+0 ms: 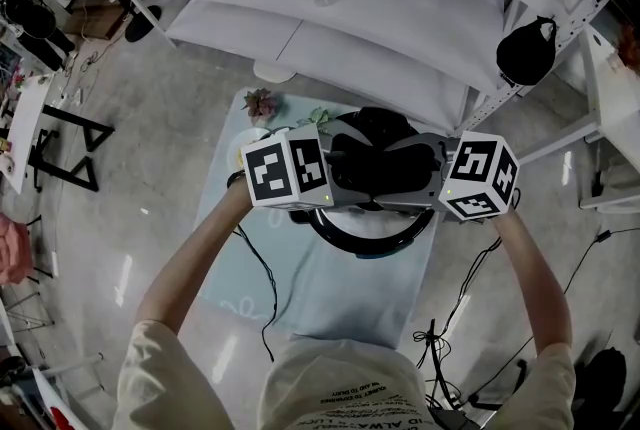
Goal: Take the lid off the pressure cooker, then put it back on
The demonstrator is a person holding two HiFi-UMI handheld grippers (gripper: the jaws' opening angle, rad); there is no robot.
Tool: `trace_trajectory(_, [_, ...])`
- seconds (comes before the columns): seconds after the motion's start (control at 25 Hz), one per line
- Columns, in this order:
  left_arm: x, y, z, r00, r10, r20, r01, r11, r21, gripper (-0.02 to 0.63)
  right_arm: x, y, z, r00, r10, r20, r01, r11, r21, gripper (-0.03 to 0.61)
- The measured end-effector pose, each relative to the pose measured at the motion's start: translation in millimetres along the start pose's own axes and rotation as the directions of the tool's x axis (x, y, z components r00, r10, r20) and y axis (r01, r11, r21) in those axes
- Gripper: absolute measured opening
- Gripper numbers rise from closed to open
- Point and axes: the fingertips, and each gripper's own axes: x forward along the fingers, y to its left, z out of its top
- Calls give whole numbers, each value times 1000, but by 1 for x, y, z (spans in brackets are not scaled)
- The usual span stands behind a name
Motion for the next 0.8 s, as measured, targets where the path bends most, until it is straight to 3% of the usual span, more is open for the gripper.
trace_trajectory(0.48, [-2,-1,1,997,42,64,-43,999,6,278,-1,1,0,1000,-21,23,21,1000,-16,278])
trace_trajectory(0.8, [-8,2,-1,977,177,119,-172,984,-55,278,-6,-4,0,990,-122,72,122,993,2,290])
